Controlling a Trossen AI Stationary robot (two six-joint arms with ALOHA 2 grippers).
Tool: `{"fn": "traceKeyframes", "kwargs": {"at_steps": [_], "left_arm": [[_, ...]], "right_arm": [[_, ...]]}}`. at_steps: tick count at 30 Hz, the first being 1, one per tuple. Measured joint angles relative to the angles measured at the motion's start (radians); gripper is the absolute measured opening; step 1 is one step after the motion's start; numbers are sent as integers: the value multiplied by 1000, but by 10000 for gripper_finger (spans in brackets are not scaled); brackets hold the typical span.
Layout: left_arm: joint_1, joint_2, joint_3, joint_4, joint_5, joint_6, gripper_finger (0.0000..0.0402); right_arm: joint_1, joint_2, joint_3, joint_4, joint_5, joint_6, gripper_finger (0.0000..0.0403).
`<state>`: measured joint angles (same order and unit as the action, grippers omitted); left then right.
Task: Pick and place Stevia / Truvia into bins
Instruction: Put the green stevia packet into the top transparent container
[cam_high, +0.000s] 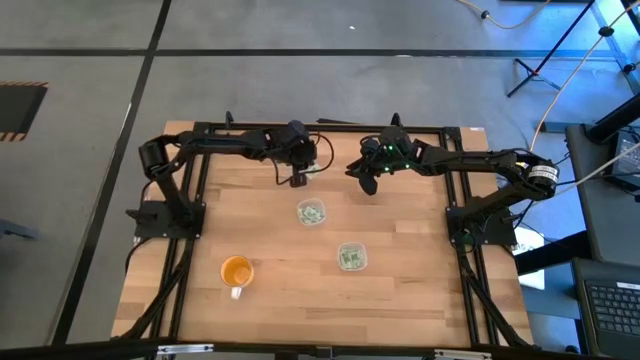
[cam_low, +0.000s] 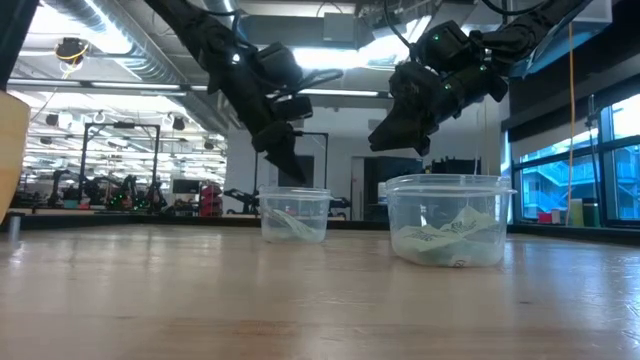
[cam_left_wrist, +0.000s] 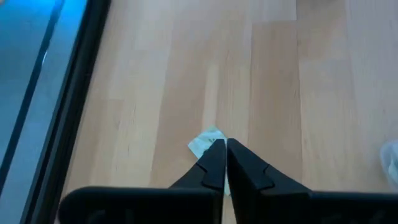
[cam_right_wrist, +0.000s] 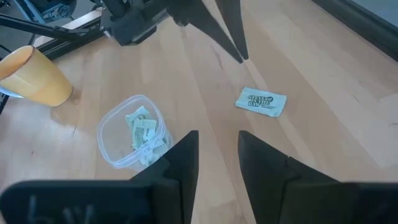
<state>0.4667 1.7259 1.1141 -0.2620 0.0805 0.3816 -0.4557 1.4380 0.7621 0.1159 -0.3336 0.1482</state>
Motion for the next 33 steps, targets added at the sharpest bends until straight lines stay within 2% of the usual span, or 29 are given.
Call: {"fn": "traceKeyframes", "kwargs": {"at_steps": [6,12,19,30,33], "left_arm": [[0,3,5,-2,1,29,79],[16,51,65,-38,9,-54,142],[33,152,141,-99,70,-139,148],[25,235,160,-86,48,-214,170],[16,252,160,-82,-15,-231,177]], "right_arm": [[0,0,0,0,0,0,116],[-1,0,0,2,0,0,116],[-1,0,0,12,0,0,116],[-1,0,0,14,0,-29,116],[-1,0,0,14,0,-42,116]]}}
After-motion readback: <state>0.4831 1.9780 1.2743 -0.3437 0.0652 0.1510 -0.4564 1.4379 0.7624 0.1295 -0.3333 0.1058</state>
